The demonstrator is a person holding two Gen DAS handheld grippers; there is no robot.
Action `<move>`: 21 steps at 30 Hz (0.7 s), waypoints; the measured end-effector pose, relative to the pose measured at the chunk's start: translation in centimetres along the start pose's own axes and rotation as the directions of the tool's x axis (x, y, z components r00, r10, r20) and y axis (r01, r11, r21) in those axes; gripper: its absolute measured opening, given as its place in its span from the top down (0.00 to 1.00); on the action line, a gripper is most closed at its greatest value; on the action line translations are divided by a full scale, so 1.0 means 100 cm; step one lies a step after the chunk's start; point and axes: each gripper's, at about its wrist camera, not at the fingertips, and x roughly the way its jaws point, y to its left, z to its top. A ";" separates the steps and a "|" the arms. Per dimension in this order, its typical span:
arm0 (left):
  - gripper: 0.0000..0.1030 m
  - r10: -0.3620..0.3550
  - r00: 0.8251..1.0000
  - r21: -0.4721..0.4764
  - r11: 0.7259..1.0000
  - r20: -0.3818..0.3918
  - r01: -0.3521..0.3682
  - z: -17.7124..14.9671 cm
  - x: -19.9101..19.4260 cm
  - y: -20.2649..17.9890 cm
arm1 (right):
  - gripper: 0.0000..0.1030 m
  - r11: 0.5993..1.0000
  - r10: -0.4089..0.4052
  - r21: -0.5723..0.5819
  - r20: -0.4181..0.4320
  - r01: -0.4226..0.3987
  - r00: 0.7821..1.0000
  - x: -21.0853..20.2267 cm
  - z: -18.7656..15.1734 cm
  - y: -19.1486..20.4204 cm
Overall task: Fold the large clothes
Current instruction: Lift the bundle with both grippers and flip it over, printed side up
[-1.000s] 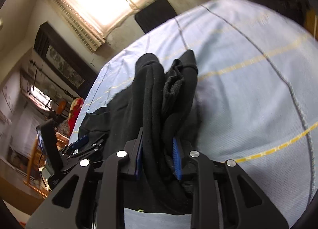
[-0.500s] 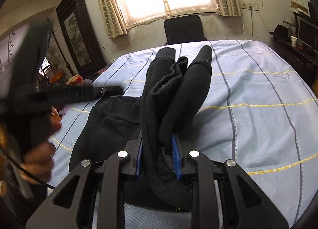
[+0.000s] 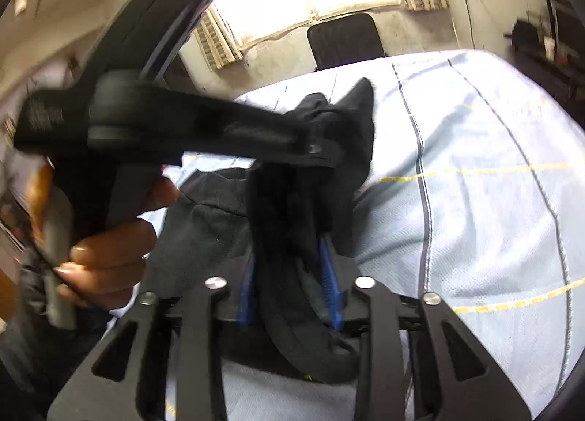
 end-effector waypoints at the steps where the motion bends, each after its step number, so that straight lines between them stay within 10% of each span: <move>1: 0.70 0.000 1.000 -0.009 1.000 0.006 0.000 0.000 -0.001 0.003 | 0.33 1.000 -0.005 0.000 -0.002 0.005 1.000 -0.003 -0.004 -0.002; 6: 0.71 -0.048 0.999 -0.065 0.997 0.005 0.048 0.003 0.001 0.021 | 0.30 0.995 -0.066 -0.080 -0.055 0.061 0.996 0.007 -0.028 0.005; 8: 0.72 -0.045 0.999 -0.069 0.997 0.012 0.046 0.002 -0.002 0.022 | 0.69 0.994 -0.068 -0.095 -0.055 0.063 0.996 0.016 -0.024 0.011; 11: 0.73 -0.008 0.998 -0.078 0.997 0.059 0.013 0.000 -0.022 0.033 | 0.82 0.994 -0.045 -0.103 -0.023 0.043 0.999 0.011 -0.011 0.027; 21: 0.73 0.081 0.975 -0.193 0.980 0.208 -0.040 -0.058 -0.123 0.123 | 0.85 0.903 -0.020 -0.427 0.057 0.043 0.998 0.010 0.002 0.153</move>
